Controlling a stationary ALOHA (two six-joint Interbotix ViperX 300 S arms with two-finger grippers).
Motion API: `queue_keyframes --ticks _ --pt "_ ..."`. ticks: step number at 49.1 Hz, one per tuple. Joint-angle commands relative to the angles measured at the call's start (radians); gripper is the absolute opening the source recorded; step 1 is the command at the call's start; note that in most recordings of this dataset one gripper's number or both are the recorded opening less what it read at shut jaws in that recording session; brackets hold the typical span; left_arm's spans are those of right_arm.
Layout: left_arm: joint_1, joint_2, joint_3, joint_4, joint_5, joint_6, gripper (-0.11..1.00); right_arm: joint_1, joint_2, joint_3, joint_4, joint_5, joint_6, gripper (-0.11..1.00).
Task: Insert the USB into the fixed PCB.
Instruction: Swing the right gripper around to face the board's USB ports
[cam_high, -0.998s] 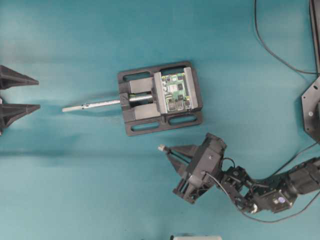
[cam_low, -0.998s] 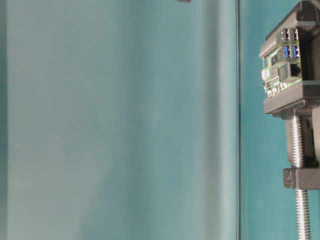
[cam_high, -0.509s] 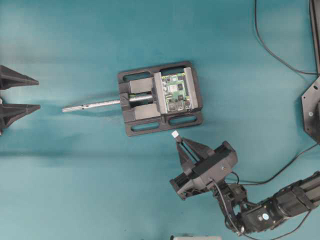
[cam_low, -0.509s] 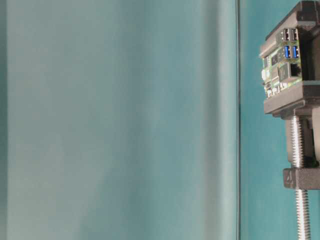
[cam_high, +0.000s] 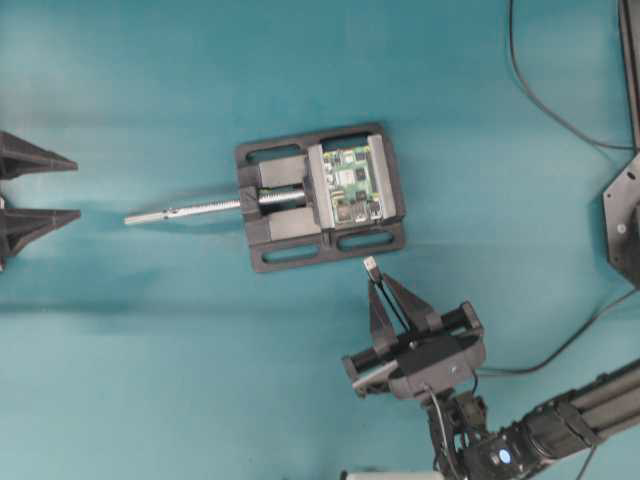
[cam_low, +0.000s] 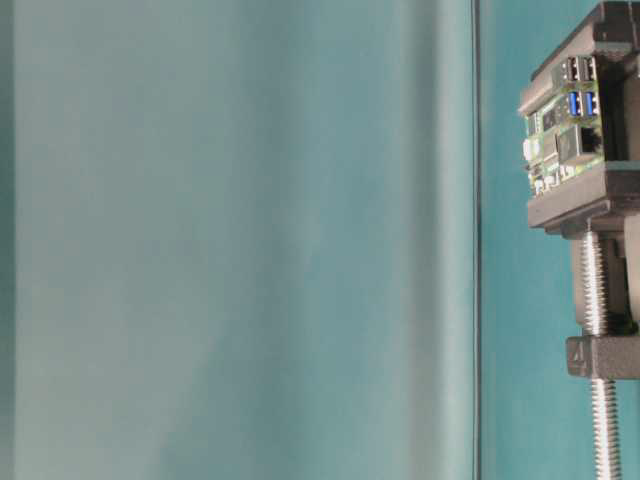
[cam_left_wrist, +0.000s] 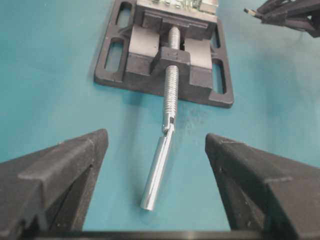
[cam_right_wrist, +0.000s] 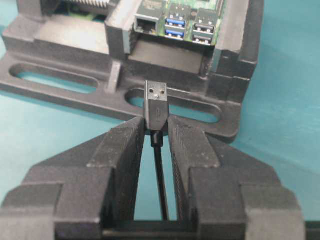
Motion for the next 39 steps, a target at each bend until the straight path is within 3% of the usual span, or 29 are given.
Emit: queue_keyframes --ticks 1,13,20,39 --pt "-0.002 0.015 -0.025 0.003 -0.008 -0.005 0.96 -0.002 -0.018 -0.028 0.003 -0.018 -0.002 0.21" --pt "0.000 0.015 -0.025 0.003 -0.008 -0.005 0.96 -0.021 -0.018 -0.080 0.124 -0.046 -0.040 0.21" --pt "-0.002 0.015 -0.023 0.003 -0.008 -0.005 0.96 -0.038 -0.018 -0.083 0.127 -0.049 -0.074 0.21" --pt "-0.002 0.015 -0.023 0.003 -0.008 -0.005 0.96 -0.052 -0.012 -0.060 0.124 -0.054 -0.071 0.21"
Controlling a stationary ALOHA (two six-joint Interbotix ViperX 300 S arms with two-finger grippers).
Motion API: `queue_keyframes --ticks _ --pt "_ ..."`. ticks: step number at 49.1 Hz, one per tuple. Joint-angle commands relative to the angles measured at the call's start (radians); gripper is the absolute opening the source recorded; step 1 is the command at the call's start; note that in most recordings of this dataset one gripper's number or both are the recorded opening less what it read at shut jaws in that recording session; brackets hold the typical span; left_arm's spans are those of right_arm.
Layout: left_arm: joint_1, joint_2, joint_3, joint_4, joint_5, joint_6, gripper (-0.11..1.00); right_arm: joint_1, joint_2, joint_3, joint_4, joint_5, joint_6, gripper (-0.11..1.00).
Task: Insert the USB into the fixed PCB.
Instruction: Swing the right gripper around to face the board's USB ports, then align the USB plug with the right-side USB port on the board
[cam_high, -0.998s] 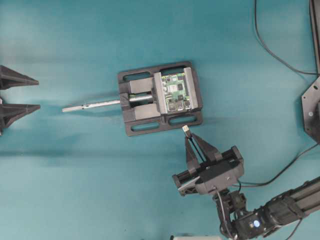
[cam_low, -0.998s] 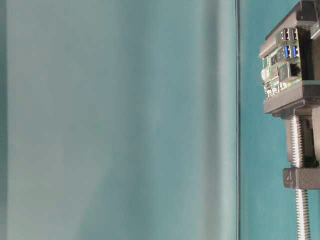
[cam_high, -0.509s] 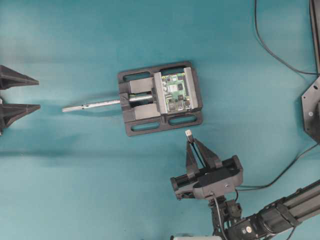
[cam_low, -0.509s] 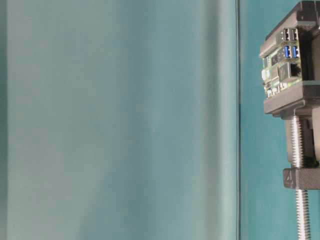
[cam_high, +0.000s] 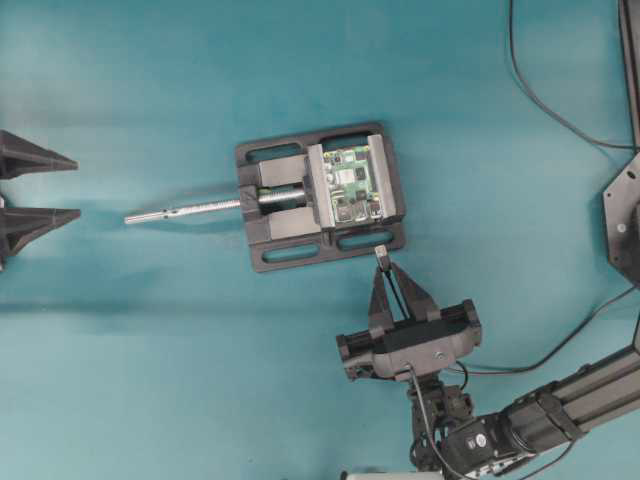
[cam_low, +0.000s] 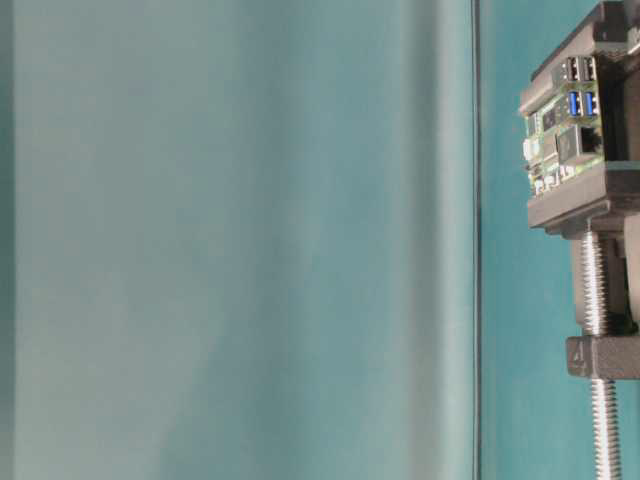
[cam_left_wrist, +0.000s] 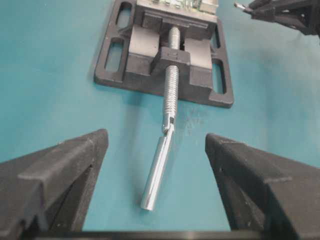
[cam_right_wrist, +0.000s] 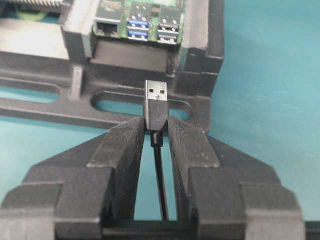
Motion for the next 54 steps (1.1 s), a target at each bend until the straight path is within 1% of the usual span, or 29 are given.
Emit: queue_keyframes --ticks 1,16,23,31,39,44,54 --pt "0.000 0.015 -0.023 0.003 -0.008 -0.005 0.96 -0.003 -0.018 -0.003 -0.005 -0.017 0.002 0.21" --pt "0.000 0.015 -0.023 0.003 -0.008 -0.005 0.96 -0.011 -0.026 -0.011 -0.008 -0.031 0.000 0.21" --pt "0.002 0.015 -0.025 0.005 -0.008 -0.005 0.96 -0.023 -0.041 -0.002 -0.025 -0.031 -0.008 0.21" --pt "0.000 0.015 -0.025 0.003 -0.008 -0.005 0.96 -0.037 -0.044 0.003 -0.026 -0.029 -0.009 0.21" --pt "0.000 0.015 -0.025 0.003 -0.008 -0.005 0.96 -0.048 -0.052 0.005 -0.031 -0.029 -0.029 0.21" --pt "0.000 0.015 -0.025 0.005 -0.008 -0.005 0.96 -0.052 -0.061 0.008 -0.048 -0.028 -0.051 0.21" --pt "0.002 0.015 -0.023 0.003 -0.008 -0.005 0.96 -0.055 -0.072 0.011 -0.052 -0.028 -0.054 0.21"
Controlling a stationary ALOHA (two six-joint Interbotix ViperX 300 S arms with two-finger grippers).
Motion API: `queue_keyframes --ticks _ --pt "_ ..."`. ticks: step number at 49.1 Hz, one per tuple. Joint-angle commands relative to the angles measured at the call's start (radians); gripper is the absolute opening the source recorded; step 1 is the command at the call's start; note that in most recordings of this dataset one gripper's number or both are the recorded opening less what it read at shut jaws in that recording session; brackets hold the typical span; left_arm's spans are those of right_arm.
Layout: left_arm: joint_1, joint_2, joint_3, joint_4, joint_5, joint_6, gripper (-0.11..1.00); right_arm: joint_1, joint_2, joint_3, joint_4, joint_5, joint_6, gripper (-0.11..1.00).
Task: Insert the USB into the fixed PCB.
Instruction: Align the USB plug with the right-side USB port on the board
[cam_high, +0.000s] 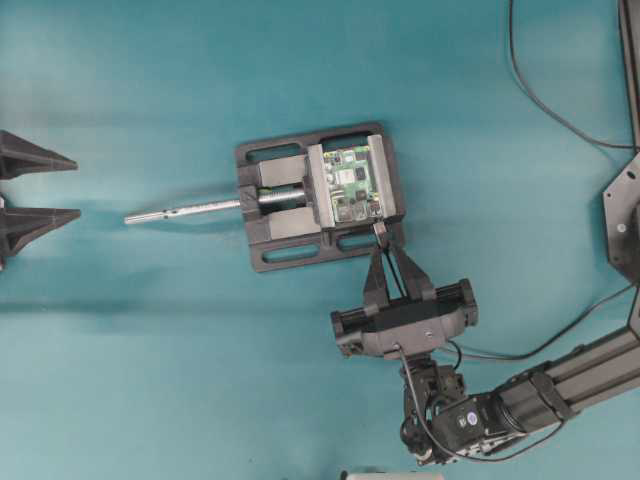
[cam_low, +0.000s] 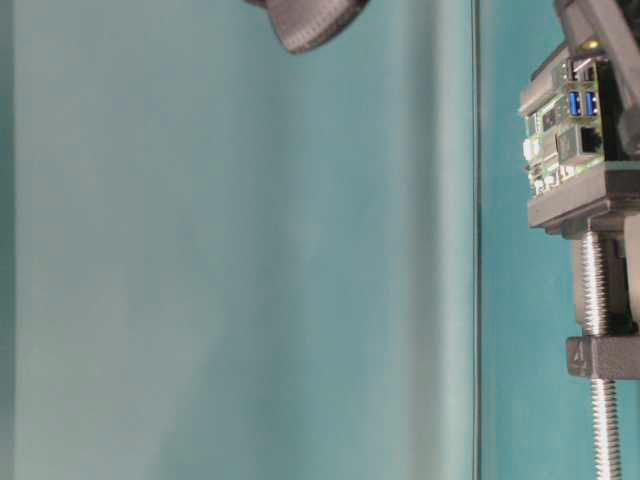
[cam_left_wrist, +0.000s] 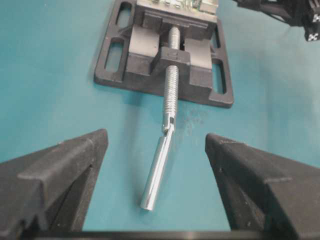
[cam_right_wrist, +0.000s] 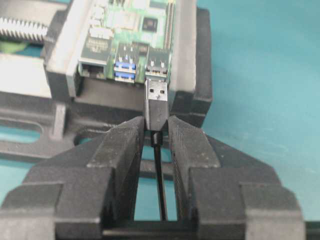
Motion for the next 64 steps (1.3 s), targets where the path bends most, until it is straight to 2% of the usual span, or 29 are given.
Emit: queue_keyframes --ticks 1,45,57,64 --pt "0.000 0.015 -0.025 0.005 -0.008 -0.005 0.96 -0.005 -0.049 -0.006 -0.012 -0.006 -0.002 0.21" --pt "0.000 0.015 -0.025 0.005 -0.008 -0.005 0.96 -0.029 -0.046 0.000 -0.012 0.021 -0.009 0.21" --pt "0.000 0.015 -0.025 0.006 -0.008 -0.005 0.96 -0.035 -0.061 -0.005 -0.009 0.018 -0.064 0.21" --pt "0.000 0.015 -0.023 0.005 -0.008 -0.005 0.96 -0.043 -0.063 -0.006 -0.009 0.018 -0.074 0.21"
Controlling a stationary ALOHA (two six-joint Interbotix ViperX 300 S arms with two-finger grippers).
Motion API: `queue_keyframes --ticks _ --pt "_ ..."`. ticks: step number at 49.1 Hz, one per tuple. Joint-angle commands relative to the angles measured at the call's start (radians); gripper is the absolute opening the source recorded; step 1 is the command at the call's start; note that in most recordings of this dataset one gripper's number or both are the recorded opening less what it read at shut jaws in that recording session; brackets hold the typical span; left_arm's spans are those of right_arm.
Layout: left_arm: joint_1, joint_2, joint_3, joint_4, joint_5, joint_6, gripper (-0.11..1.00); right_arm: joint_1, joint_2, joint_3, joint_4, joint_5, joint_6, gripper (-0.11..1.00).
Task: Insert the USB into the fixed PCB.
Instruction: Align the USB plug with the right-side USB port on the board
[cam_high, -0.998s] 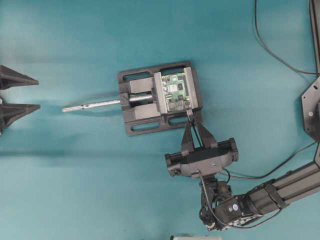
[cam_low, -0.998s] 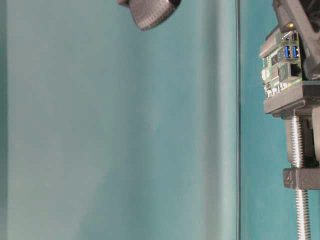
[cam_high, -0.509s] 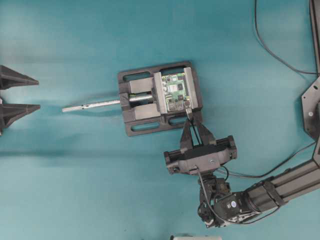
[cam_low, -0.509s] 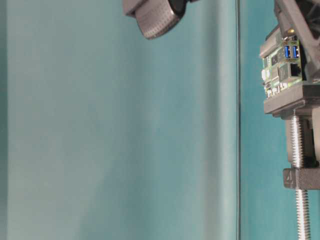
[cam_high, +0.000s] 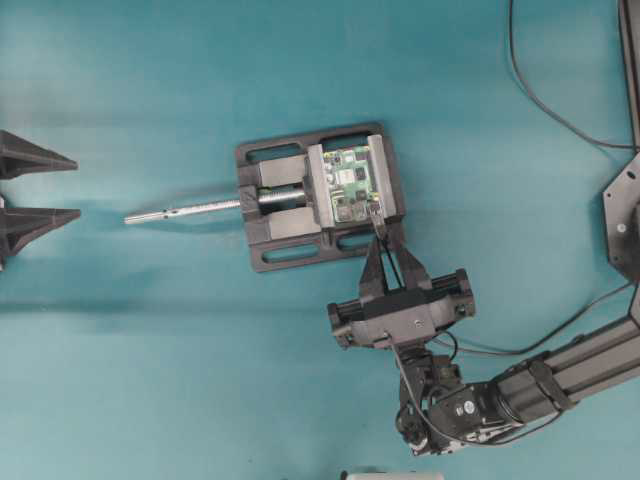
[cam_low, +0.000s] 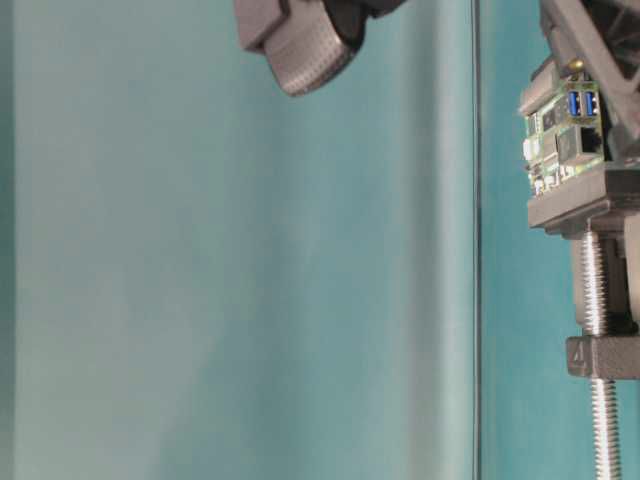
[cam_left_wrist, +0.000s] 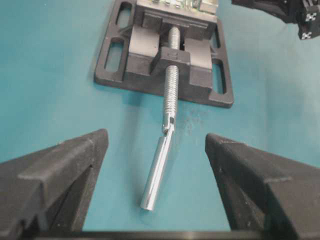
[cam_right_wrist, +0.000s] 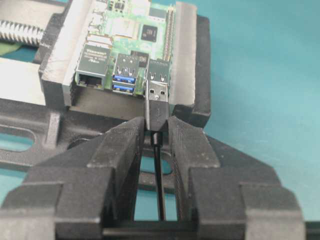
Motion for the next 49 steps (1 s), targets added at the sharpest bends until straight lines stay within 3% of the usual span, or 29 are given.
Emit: queue_keyframes --ticks 1,49 --pt "0.000 0.017 -0.025 0.003 -0.008 -0.005 0.96 -0.012 -0.048 -0.012 -0.008 -0.006 -0.005 0.21" --pt "0.000 0.017 -0.025 0.003 -0.008 -0.005 0.96 -0.052 -0.048 -0.021 -0.011 -0.002 -0.032 0.21"
